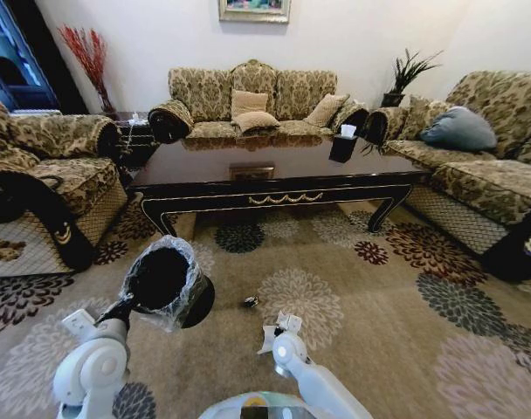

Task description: Move to the front of the table and pick up the trash from the floor, then place it into the trash bin.

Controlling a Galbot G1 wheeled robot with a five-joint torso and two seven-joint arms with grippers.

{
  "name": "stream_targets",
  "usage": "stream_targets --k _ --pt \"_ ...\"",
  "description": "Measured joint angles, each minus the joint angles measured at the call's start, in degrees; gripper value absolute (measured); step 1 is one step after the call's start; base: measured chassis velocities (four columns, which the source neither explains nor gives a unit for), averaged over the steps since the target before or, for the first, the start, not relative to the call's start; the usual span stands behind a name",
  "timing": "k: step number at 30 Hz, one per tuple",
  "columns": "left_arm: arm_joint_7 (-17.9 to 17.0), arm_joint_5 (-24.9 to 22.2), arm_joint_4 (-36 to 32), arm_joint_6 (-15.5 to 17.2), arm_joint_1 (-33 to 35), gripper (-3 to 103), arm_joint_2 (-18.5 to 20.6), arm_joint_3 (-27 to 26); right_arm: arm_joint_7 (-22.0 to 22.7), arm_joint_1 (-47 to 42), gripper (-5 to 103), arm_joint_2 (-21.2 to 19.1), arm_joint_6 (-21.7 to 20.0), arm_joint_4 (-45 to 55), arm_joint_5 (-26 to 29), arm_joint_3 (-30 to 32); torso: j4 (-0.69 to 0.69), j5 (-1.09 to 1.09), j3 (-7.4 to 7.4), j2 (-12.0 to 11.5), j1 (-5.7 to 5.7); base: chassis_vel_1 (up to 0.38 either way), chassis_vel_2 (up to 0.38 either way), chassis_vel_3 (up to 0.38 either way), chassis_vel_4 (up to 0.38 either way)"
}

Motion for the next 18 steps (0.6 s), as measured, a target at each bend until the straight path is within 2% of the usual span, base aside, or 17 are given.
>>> stream_targets --k 3,7,10,12,13,15,17,18 --pt "0.0 0.1 0.1 0.0 -0.1 3 0.0 0.1 0.0 -0.3 0 -1.5 -0.6 2.2 -0.7 -0.3 0.00 0.01 0.00 0.0 0.00 0.000 0.000 0.000 0.000" --pt "0.1 0.6 0.4 -0.1 0.0 3 -0.3 0.4 -2.3 -0.2 0 -3.6 -0.4 4.0 -2.8 -0.3 -0.01 0.00 0.00 0.0 0.00 0.000 0.000 0.000 0.000" --pt "0.1 0.9 0.7 -0.1 0.3 3 -0.4 0.7 -6.6 1.0 0 -5.3 2.3 5.5 -5.1 0.2 0.01 0.00 0.00 0.0 0.00 0.000 0.000 0.000 0.000" --pt "0.2 1.2 1.1 -0.2 0.6 3 -0.6 1.3 -10.7 2.3 0 -6.1 5.8 6.5 -6.8 0.5 0.01 0.00 0.00 0.0 0.00 0.000 0.000 0.000 0.000" --pt "0.2 1.2 1.1 -0.2 0.6 3 -0.6 1.3 -10.7 2.3 0 -6.1 5.8 6.5 -6.8 0.5 0.01 0.00 0.00 0.0 0.00 0.000 0.000 0.000 0.000" --pt "0.2 1.8 1.6 -0.3 0.9 3 -0.8 1.9 -16.4 3.4 0 -6.3 10.8 6.5 -9.1 0.8 0.00 0.00 0.00 0.0 0.00 0.000 0.000 0.000 0.000" --pt "0.2 2.4 2.3 -0.5 1.2 3 -1.2 2.7 -26.1 5.0 0 -6.4 19.8 5.9 -12.3 1.3 0.01 0.00 0.01 0.0 0.00 0.000 0.000 0.000 0.000" --pt "0.2 2.4 2.3 -0.5 1.2 3 -1.2 2.7 -26.1 5.0 0 -6.4 19.8 5.9 -12.3 1.3 0.01 0.00 0.01 0.0 0.00 0.000 0.000 0.000 0.000"
